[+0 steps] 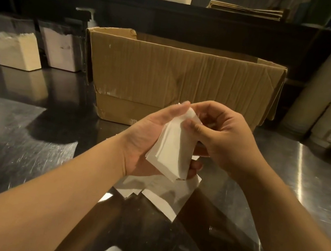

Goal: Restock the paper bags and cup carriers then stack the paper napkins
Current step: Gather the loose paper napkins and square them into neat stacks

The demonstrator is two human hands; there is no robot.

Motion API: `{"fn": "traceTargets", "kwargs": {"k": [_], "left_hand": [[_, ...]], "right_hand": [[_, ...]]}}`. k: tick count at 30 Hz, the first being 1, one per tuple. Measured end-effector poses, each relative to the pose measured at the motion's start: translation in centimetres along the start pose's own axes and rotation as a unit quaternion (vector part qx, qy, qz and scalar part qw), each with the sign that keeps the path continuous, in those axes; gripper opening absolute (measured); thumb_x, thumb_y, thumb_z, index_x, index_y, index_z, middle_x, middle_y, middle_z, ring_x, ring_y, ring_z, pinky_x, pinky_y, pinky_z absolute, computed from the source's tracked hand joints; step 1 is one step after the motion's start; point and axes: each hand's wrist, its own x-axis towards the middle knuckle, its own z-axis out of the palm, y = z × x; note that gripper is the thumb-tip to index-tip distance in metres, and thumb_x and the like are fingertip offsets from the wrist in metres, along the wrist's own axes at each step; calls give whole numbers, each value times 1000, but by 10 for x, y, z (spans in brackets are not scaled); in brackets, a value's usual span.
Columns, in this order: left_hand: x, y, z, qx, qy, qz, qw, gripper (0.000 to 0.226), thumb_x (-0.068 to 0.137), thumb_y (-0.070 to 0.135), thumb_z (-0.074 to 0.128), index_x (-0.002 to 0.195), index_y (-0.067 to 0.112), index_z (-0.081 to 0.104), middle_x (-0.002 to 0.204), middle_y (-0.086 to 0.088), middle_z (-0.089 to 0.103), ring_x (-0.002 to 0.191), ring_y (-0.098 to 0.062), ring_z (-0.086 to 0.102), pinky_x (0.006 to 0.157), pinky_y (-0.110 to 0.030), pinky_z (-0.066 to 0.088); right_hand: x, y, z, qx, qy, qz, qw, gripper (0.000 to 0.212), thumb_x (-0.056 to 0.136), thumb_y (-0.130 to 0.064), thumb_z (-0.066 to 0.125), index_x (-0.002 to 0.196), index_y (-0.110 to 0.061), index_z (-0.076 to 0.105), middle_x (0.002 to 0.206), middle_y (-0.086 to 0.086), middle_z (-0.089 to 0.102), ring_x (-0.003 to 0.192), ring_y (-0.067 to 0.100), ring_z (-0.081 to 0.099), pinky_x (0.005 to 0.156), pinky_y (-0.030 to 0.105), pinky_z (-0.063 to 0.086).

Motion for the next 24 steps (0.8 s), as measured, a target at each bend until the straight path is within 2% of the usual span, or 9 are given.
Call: {"fn": "traceTargets", "kwargs": {"k": [3, 6, 9, 11, 15, 18, 21, 24], "left_hand": [[-2, 0, 1, -1, 8, -15, 1000, 41, 88, 45, 73, 118, 17, 70, 106, -15, 64, 93, -33, 64, 87, -49, 50], [-4, 1, 4, -8, 2, -37, 999, 38, 88, 46, 71, 110, 16, 73, 102, -15, 65, 88, -32, 64, 83, -46, 48], [-5, 3, 3, 14, 17, -44, 999, 58, 80, 45, 77, 129, 18, 62, 110, -18, 62, 89, -34, 62, 83, -46, 49], [-5, 3, 2, 19, 32, -40, 999, 63, 81, 44, 76, 137, 19, 58, 114, -19, 61, 93, -35, 63, 85, -49, 49], [-6, 4, 1, 6, 52, -45, 998, 59, 85, 45, 73, 136, 19, 58, 112, -16, 65, 95, -33, 63, 83, -46, 52], [-8, 6, 3, -37, 74, -45, 996, 52, 87, 49, 67, 127, 16, 61, 102, -14, 67, 87, -28, 61, 82, -40, 48], [-10, 9, 2, -86, 106, -14, 991, 53, 87, 50, 66, 123, 11, 61, 100, -13, 65, 78, -23, 57, 75, -32, 45], [-10, 13, 0, -126, 128, 29, 983, 49, 85, 46, 67, 116, 9, 59, 99, -11, 61, 73, -20, 51, 73, -29, 39]], "right_hand": [[2, 5, 4, -53, 33, -10, 998, 31, 92, -21, 71, 120, -34, 66, 119, -5, 65, 108, 15, 67, 64, 29, 63], [3, 7, 5, -76, 40, 3, 996, 39, 95, -27, 67, 133, -32, 60, 120, -12, 64, 110, 13, 64, 66, 28, 63], [2, 7, 5, -83, 30, 16, 996, 33, 97, -28, 64, 130, -27, 63, 110, -16, 67, 101, 11, 68, 65, 25, 62], [1, 6, 5, -87, 25, 19, 996, 31, 97, -27, 64, 128, -25, 65, 107, -15, 68, 98, 11, 69, 65, 25, 62], [2, 7, 5, -66, 27, 26, 997, 29, 99, -23, 62, 127, -26, 64, 111, -12, 69, 100, 10, 69, 71, 24, 62], [6, 9, 2, -91, 79, 17, 993, 26, 103, -26, 58, 129, -28, 60, 115, -15, 67, 101, 5, 67, 78, 21, 59], [12, 11, -3, -136, 105, 106, 979, 20, 104, -26, 57, 123, -26, 62, 108, -9, 68, 93, 11, 68, 71, 24, 59], [16, 13, -5, -268, 2, 217, 939, 16, 97, -31, 66, 112, -26, 71, 98, -5, 72, 85, 13, 68, 67, 27, 57]]}}
